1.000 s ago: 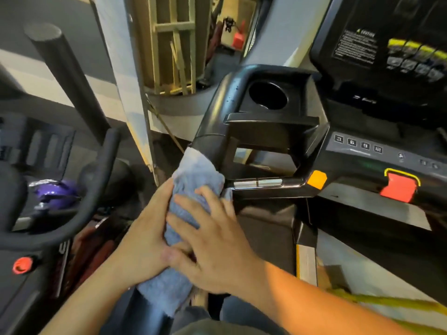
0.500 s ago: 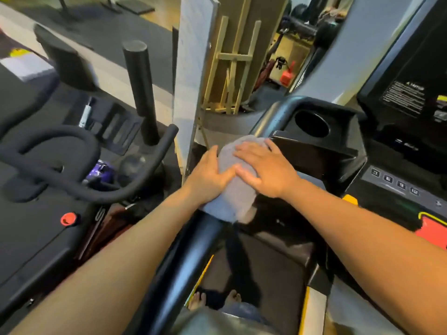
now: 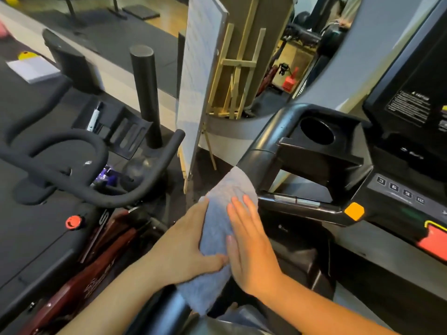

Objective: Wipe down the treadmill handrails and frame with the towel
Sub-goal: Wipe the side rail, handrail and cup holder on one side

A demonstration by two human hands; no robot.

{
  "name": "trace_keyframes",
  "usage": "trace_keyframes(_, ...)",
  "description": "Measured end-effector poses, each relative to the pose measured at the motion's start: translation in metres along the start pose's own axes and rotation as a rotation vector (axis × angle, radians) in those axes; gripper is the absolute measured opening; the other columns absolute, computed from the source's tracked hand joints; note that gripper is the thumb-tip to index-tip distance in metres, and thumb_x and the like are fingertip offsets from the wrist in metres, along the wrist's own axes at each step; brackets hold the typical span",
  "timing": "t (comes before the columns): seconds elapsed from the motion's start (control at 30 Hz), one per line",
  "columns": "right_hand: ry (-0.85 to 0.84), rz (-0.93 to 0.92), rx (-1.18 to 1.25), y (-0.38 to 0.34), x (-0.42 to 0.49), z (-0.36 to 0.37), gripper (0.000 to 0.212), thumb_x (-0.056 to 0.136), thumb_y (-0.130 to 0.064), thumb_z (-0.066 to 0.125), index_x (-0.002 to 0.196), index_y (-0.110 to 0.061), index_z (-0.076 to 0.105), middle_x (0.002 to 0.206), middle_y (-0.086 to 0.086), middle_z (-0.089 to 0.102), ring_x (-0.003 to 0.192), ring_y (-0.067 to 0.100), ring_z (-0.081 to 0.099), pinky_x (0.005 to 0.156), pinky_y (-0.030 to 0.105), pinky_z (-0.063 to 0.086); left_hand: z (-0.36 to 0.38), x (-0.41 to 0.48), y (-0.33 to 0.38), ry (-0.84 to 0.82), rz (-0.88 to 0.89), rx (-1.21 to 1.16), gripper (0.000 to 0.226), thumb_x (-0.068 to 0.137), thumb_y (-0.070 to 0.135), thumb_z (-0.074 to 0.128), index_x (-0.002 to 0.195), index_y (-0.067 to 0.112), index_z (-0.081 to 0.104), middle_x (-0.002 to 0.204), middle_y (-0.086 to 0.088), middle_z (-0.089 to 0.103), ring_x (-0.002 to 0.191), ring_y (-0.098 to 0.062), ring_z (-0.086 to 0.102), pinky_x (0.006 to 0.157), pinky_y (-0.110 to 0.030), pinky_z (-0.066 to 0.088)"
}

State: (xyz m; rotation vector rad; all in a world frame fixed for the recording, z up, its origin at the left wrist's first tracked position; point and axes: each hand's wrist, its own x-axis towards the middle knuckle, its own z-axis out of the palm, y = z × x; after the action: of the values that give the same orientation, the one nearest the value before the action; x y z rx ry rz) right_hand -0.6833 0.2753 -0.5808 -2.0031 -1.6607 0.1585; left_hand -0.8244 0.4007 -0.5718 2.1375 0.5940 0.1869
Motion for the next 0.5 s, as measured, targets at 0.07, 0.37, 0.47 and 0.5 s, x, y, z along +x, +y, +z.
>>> trace_keyframes(0.07, 0.035, -0.009, 0.117, -0.005, -0.012, -0.002, 0.062, 0.102, -0.026, 0.040, 0.154, -0.017, 0.009, 0.162, 0.007, 0.012, 0.150, 0.028, 0.009, 0.121, 0.036, 0.013, 0.009, -0.007, 0.010, 0.136, 0.053, 0.284, 0.102, 0.076, 0.065, 0.058, 0.154, 0.016, 0.015, 0.161, 0.001, 0.020, 0.143, -0.009, 0.030, 0.119, -0.025, 0.022)
trace_keyframes(0.37, -0.102, 0.005, -0.283, 0.053, 0.075, -0.045, 0.046, 0.098, -0.013, 0.045, 0.142, -0.001, 0.044, 0.151, 0.018, 0.038, 0.144, 0.028, 0.029, 0.117, 0.026, 0.000, 0.017, 0.095, 0.038, 0.127, 0.125, 0.441, 0.063, 0.080, 0.055, 0.052, 0.129, 0.017, 0.046, 0.113, 0.000, 0.053, 0.102, -0.020, 0.056, 0.083, -0.036, 0.052)
trace_keyframes(0.47, -0.046, 0.087, -0.164, 0.047, 0.053, -0.029, 0.053, 0.101, -0.019, 0.039, 0.149, -0.001, 0.025, 0.159, 0.014, 0.017, 0.149, 0.024, 0.008, 0.120, 0.028, -0.003, 0.023, 0.082, 0.038, 0.160, 0.006, 0.528, 0.069, 0.082, 0.062, 0.038, 0.136, 0.019, 0.032, 0.117, -0.004, 0.049, 0.098, -0.025, 0.059, 0.082, -0.039, 0.051)
trace_keyframes(0.5, 0.060, 0.097, -0.105, 0.041, 0.033, -0.019, 0.053, 0.101, -0.021, 0.033, 0.149, -0.003, 0.024, 0.159, 0.011, 0.018, 0.149, 0.022, 0.010, 0.121, 0.029, 0.003, 0.029, 0.068, 0.037, 0.124, -0.015, 0.581, 0.074, 0.085, 0.061, 0.038, 0.144, 0.019, 0.023, 0.131, -0.010, 0.044, 0.110, -0.028, 0.055, 0.090, -0.040, 0.048)
